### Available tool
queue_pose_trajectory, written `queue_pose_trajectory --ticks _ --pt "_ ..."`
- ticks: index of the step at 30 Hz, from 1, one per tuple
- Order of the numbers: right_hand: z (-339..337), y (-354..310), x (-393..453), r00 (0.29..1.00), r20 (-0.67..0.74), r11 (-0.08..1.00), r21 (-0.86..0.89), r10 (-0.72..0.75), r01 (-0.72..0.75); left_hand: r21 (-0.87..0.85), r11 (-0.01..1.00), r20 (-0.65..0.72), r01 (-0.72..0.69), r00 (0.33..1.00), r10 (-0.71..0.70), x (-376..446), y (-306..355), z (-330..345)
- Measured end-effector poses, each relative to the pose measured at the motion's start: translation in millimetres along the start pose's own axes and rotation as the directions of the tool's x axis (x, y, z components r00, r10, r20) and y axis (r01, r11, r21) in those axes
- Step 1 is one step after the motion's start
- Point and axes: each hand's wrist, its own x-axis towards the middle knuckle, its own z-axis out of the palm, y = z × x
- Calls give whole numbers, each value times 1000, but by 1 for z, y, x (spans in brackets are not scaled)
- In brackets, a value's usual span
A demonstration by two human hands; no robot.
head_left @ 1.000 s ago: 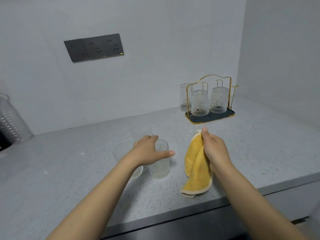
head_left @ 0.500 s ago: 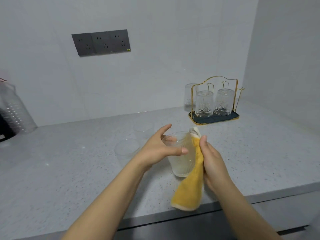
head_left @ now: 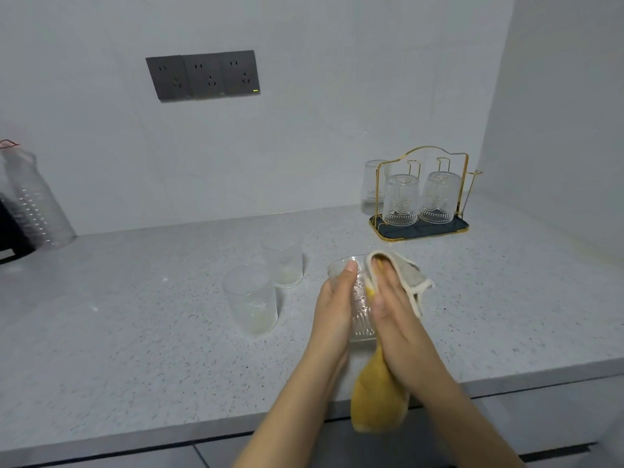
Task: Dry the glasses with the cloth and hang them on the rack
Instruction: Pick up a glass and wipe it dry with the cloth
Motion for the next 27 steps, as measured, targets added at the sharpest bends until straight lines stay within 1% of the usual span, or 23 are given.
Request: queue_pose_trajectory --ticks 2,4,5,7,9,10,11,12,13,14,15,17,18,20,22,24,26,27 --pt "-13 -3 12 992 -20 988 102 122 -120 22 1000 4 -14 1000 14 -3 -5 6" --pt "-24 -1 20 961 -32 941 213 274 -261 20 999 15 -30 999 30 -7 -9 11" --pt "-26 0 20 947 -30 924 233 319 -303 7 999 18 -37 999 37 -7 -10 12" --pt "-20 -2 7 955 1 941 168 297 -293 -48 998 -7 -50 999 49 -5 -9 10" --pt "-8 -1 -10 980 21 976 92 198 -200 -99 994 -39 -54 998 50 -1 -3 6" --pt "-4 1 -16 988 18 984 88 156 -157 -92 994 -41 -60 998 56 1 -1 4" --pt "-5 2 -17 989 16 984 96 148 -149 -67 996 -30 -62 998 60 1 0 4" --pt "-9 3 -13 985 15 978 117 172 -173 -39 997 -19 -63 998 62 0 1 5" --pt "-13 4 -7 970 12 960 143 242 -242 -28 998 -2 -60 998 60 -2 0 7" --pt "-19 4 1 937 -1 922 181 349 -343 -40 998 22 -54 998 55 -4 -2 9" --pt "-25 3 9 896 -11 867 257 444 -427 -57 997 39 -48 998 50 -5 -3 12" --pt "-28 3 19 848 -6 780 397 529 -484 -62 997 28 -46 998 48 -4 -3 12" --pt "-28 4 20 844 -17 777 400 536 -486 -55 997 7 -54 998 54 -3 -2 12" --pt "-24 4 17 863 -44 813 364 502 -455 -8 998 -13 -59 998 59 0 1 12" --pt "-21 6 15 897 -69 848 362 437 -386 98 992 12 -82 997 81 2 3 10" --pt "-18 6 16 922 -114 894 312 370 -320 212 971 26 -109 994 106 0 2 10" --pt "-13 1 17 952 -129 940 243 277 -241 252 963 36 -91 996 85 -3 1 11" --pt "-11 0 16 963 -120 953 214 242 -213 239 968 39 -76 997 69 -5 -1 11"
